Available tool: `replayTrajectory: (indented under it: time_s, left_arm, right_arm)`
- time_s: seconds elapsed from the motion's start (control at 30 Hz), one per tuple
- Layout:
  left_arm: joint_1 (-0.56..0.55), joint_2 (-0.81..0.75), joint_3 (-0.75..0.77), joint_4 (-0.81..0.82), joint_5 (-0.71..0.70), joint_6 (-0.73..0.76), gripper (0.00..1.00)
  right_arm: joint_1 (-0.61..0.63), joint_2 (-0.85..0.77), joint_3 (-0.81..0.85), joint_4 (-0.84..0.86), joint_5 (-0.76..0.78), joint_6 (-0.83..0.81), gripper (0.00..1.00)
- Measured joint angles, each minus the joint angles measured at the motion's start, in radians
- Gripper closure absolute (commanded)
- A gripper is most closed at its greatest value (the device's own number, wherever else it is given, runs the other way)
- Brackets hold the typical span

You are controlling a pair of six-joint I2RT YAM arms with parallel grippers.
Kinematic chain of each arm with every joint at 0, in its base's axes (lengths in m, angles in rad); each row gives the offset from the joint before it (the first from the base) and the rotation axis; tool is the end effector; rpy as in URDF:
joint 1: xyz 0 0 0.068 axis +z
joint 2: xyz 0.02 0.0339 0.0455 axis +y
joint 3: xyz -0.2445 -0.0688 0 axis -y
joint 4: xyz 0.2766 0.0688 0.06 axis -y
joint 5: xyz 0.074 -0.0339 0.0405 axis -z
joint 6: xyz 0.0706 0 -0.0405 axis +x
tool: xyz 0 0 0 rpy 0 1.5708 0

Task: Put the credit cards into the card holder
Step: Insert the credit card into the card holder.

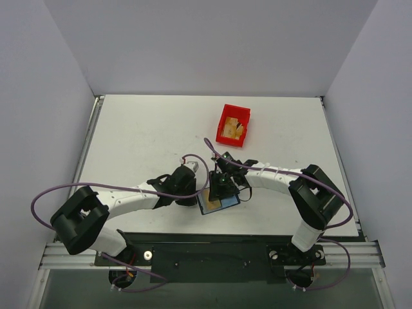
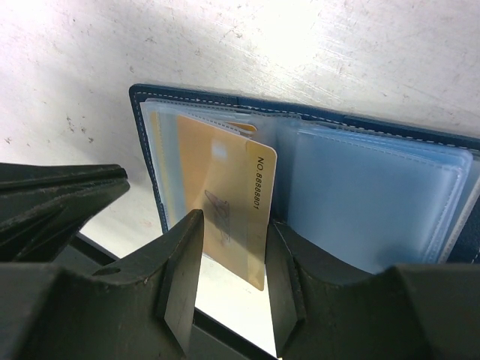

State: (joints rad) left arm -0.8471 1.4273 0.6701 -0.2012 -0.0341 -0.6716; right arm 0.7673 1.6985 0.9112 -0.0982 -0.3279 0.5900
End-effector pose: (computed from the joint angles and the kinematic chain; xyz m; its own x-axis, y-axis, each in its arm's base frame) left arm 0.2073 -0.2310 0.0908 -0.8821 0.0591 -0.4673 0.2390 0.9111 -0.3358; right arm 0.2563 0.2788 0.0934 -0.9103 -0.1462 -0.3872 -0.3580 0.7477 0.5593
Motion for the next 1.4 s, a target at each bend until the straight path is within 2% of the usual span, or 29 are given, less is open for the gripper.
replayTrajectory:
  time_s: [0.23, 0.5, 0.67, 1.07, 1.17, 1.4]
  left_arm:
    - [-0.012, 0.030, 0.006, 0.072, 0.020, -0.009, 0.91]
    - [-0.017, 0.083, 0.023, 0.100, 0.021, -0.021, 0.95]
    - [-0.018, 0.096, 0.033, 0.103, 0.021, -0.024, 0.96]
    - [-0.023, 0.117, 0.033, 0.151, 0.032, -0.029, 0.98]
    - [-0.023, 0.121, 0.033, 0.159, 0.036, -0.031, 0.99]
    - [-0.024, 0.122, 0.033, 0.162, 0.037, -0.032, 0.99]
  right_arm:
    - [0.000, 0.001, 0.000, 0.003, -0.010, 0.004, 0.67]
    - [-0.002, 0.010, 0.000, 0.011, -0.029, 0.011, 0.66]
    - [-0.006, 0.009, 0.000, 0.012, -0.031, 0.015, 0.57]
    - [-0.006, -0.048, -0.005, -0.019, 0.064, 0.009, 0.55]
    - [-0.006, -0.059, -0.005, -0.027, 0.084, 0.009, 0.56]
    - [-0.006, -0.076, -0.011, -0.035, 0.119, 0.010, 0.74]
